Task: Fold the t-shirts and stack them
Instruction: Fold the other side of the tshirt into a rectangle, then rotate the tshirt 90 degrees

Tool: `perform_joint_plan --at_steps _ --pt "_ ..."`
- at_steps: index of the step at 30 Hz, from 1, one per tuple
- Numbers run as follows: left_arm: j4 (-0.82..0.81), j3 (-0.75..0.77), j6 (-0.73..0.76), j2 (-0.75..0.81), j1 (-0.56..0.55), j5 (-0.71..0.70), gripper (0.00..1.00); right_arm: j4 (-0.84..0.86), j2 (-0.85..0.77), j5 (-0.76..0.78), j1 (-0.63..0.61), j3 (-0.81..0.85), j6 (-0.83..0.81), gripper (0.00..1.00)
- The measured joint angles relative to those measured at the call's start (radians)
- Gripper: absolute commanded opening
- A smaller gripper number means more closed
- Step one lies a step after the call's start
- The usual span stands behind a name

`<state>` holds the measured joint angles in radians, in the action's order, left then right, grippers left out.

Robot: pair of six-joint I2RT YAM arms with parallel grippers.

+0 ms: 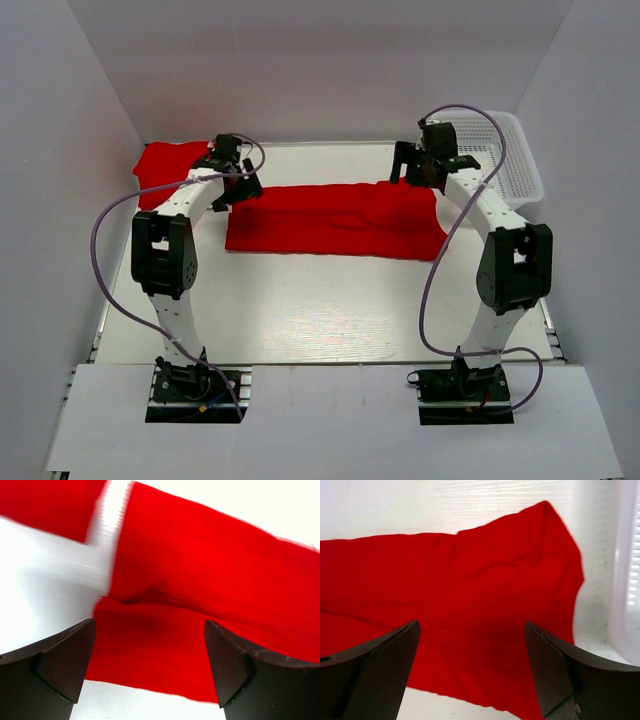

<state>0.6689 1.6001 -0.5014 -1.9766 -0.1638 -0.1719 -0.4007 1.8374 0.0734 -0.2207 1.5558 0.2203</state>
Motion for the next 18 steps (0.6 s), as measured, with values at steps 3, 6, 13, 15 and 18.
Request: perform_joint_plan --at_steps 3,6,13,15,18 --pt "-0.003 0.01 0.035 -0.001 -0.037 0.032 0.99 0.021 -0.052 -0.056 -0.006 -0.066 0.023 0.9" --pt "-0.002 0.045 0.062 -0.016 -0.079 0.056 0.99 0.037 -0.083 -0.101 -0.014 -0.158 0.05 0.9" --pt "-0.026 0.047 0.085 -0.098 -0.129 0.091 0.99 0.037 -0.027 -0.115 -0.017 -0.238 0.087 0.9" --pt "-0.027 0.016 0.087 -0.122 -0.126 0.091 0.99 0.043 0.006 -0.114 -0.017 -0.236 0.091 0.9" --pt "-0.045 -0.063 0.087 -0.114 -0.126 0.081 0.99 0.044 0.081 -0.115 -0.017 -0.215 0.095 0.9"
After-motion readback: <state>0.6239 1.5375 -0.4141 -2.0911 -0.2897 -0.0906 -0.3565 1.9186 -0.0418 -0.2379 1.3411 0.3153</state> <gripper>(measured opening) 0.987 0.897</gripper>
